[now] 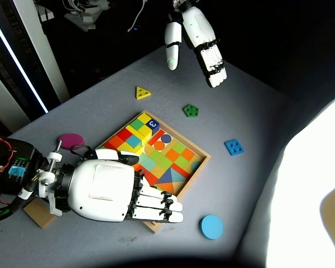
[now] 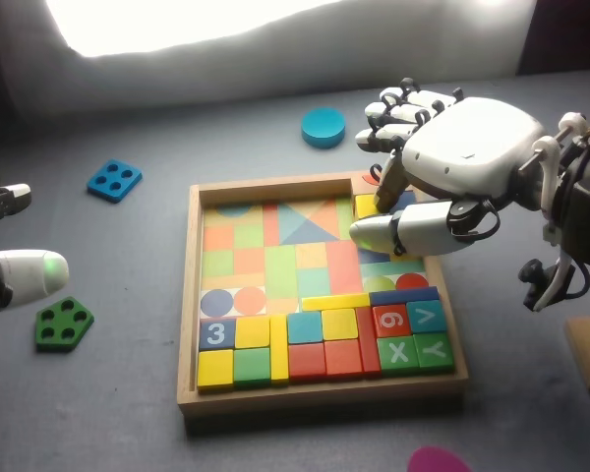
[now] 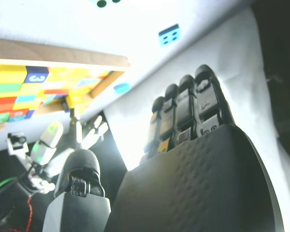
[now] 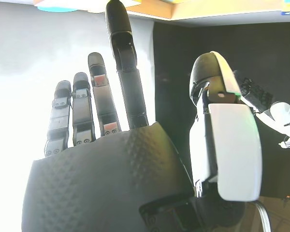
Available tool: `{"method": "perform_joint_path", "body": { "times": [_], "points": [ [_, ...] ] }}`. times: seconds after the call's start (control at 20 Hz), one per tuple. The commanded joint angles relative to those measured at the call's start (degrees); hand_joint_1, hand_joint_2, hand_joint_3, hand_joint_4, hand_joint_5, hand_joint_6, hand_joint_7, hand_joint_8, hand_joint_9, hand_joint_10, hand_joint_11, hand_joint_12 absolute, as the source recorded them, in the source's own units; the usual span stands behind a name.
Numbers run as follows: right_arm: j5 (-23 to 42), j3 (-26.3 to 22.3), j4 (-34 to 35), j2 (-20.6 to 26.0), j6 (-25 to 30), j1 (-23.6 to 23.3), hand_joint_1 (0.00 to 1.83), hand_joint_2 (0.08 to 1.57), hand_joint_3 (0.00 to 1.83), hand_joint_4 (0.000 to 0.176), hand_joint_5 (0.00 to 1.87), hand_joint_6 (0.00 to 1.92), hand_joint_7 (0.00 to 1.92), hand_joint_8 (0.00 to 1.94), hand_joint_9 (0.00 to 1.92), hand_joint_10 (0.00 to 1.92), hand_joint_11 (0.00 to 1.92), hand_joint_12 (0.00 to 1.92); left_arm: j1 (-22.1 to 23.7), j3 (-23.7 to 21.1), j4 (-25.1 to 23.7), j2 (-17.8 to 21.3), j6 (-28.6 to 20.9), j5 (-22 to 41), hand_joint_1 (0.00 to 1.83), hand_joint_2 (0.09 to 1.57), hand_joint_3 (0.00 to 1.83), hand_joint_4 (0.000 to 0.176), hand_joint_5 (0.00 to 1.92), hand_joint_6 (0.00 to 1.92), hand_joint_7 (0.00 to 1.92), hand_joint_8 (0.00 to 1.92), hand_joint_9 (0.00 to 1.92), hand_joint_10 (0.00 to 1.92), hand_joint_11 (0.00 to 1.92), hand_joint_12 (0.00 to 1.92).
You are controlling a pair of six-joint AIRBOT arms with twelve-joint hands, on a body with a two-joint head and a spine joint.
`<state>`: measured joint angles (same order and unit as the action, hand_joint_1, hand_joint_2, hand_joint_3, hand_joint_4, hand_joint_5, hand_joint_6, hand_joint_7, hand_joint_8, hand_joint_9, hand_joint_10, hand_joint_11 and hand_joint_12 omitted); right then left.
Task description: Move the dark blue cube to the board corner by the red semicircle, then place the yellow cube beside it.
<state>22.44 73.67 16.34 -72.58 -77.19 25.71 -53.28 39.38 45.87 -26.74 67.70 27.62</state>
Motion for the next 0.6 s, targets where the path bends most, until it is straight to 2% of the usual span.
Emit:
{"method": "perform_joint_path", "body": {
  "times": [0.0,0.3,0.45,0.55],
  "points": [
    [6.74,0.31,-0.36,0.73,0.29,-1.48,0.01,1.18,0.00,0.000,0.99,0.00,0.27,0.00,0.06,0.00,0.00,0.00,0.32,0.07,-0.72,0.25,0.06,5.48,0.00,1.21,0.00,0.000,0.05,0.01,0.08,0.01,0.04,0.01,0.02,0.01],
    [7.87,0.15,-0.35,2.08,0.91,-5.46,0.01,1.18,0.00,0.000,0.99,0.00,0.27,0.00,0.07,0.00,0.00,0.00,0.33,-0.01,-0.72,0.31,0.06,5.49,0.00,1.21,0.00,0.000,0.04,0.00,0.06,0.00,0.03,0.00,0.00,0.01],
    [6.60,-3.46,-0.35,5.96,0.89,-8.65,0.00,1.18,0.00,0.000,0.97,0.00,0.30,0.01,0.08,0.01,0.00,0.00,0.33,0.02,-0.73,0.29,0.07,5.49,0.00,1.21,0.00,0.000,0.08,0.02,0.11,0.02,0.07,0.02,0.05,0.03],
    [6.92,-6.48,-0.36,8.50,0.88,-9.73,0.05,1.18,0.00,0.000,0.97,0.00,0.40,0.01,0.23,0.01,0.00,0.37,0.40,-0.05,-0.73,0.33,0.07,5.48,0.00,1.21,0.00,0.000,0.12,0.00,0.17,0.01,0.14,0.01,0.00,0.34]
  ]
}}
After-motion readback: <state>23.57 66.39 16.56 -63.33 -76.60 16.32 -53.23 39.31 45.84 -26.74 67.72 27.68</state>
